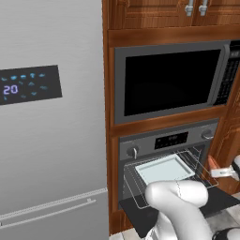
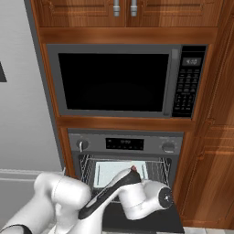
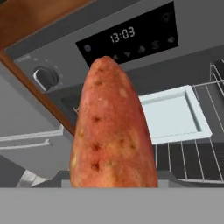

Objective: Place the sweet potato on the rack of the oven.

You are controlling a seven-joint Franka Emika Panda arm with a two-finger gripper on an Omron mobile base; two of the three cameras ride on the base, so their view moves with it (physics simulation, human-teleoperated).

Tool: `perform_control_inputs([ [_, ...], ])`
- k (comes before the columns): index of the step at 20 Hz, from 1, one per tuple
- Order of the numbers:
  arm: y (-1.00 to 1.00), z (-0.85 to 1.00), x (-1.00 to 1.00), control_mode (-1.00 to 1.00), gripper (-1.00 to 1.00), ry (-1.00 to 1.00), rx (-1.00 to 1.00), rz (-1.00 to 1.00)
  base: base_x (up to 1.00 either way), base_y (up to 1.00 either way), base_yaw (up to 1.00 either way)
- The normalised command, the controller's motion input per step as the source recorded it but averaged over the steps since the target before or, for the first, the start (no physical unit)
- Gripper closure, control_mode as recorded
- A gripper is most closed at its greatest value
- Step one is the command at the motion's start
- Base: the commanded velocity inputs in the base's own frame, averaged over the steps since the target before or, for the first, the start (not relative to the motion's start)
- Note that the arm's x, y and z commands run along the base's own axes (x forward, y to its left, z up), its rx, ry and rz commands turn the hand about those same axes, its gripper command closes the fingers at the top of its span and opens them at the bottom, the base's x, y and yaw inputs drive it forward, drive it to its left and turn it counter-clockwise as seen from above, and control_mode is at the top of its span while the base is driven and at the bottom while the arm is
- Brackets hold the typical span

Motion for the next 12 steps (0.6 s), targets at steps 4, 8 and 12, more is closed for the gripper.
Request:
perform_control_inputs([
  [4, -0.47, -0.49, 0.36, -1.0, 1.0, 0.0, -0.02, 0.01, 0.0, 0.0, 0.0],
  [8, -0.33, -0.06, 0.54, -1.0, 1.0, 0.07, 0.0, 0.0, 0.0, 0.0, 0.0],
  [12, -0.09, -0.13, 0.49, -1.0, 1.0, -0.01, 0.0, 0.01, 0.0, 0.0, 0.0],
])
